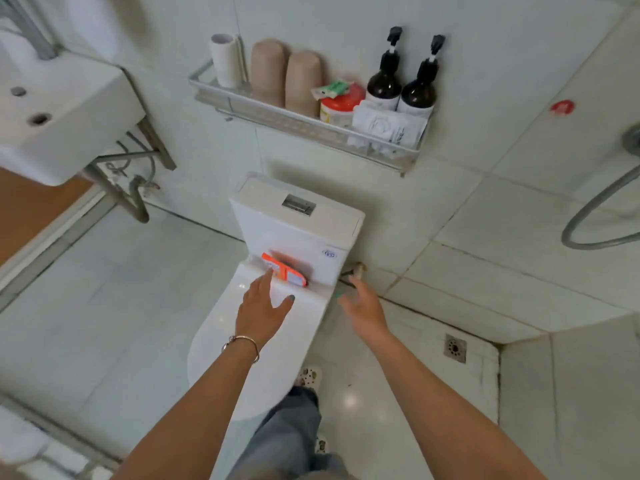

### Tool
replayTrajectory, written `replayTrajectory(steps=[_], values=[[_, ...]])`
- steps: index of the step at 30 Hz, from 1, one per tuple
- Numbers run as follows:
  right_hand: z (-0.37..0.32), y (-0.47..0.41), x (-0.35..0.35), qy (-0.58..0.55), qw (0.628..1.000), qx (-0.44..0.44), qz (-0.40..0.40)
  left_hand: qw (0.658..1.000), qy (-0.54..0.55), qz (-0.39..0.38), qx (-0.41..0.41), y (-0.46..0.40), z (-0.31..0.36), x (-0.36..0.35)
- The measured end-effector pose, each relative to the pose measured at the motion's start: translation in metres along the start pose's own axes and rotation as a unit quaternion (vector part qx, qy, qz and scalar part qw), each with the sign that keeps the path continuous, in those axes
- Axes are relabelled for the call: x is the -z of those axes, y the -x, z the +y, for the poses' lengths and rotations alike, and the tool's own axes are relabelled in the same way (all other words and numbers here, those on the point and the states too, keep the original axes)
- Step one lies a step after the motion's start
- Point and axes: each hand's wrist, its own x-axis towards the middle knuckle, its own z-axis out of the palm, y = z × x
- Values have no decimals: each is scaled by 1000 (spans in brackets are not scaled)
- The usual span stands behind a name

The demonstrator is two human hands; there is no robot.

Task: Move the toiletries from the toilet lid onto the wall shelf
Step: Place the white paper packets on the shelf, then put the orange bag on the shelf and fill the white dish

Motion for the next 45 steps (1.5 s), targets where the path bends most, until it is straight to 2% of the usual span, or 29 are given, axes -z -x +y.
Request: replayTrajectory(steps=[6, 11, 16, 23, 29, 34, 37, 40, 42, 45], values=[[18, 22, -56, 5, 995, -35, -89, 984, 4, -52, 173, 42, -97, 5], [16, 25, -96, 14, 990, -68, -119, 970, 0, -111, 215, 46, -147, 10], [11, 15, -140, 10, 989, -90, -115, 973, -13, -135, 189, 12, -173, 26], [4, -19, -194, -55, 984, -164, -35, 969, -46, -206, 131, -57, -209, 31], [19, -67, -217, -112, 970, -216, 16, 968, -19, -213, 130, -111, -224, 12], [50, -133, -229, -189, 940, -263, 105, 978, 53, -164, 119, -170, -217, -34], [66, -163, -232, -194, 943, -234, 134, 981, 31, -187, 50, -198, -210, -69], [73, -185, -231, -210, 948, -193, 141, 963, -123, -241, -13, -215, -215, -90], [81, -197, -232, -199, 958, -155, 137, 951, -192, -241, -30, -213, -227, -97], [94, -209, -235, -158, 970, -116, 141, 963, -163, -210, -29, -196, -251, -106]])
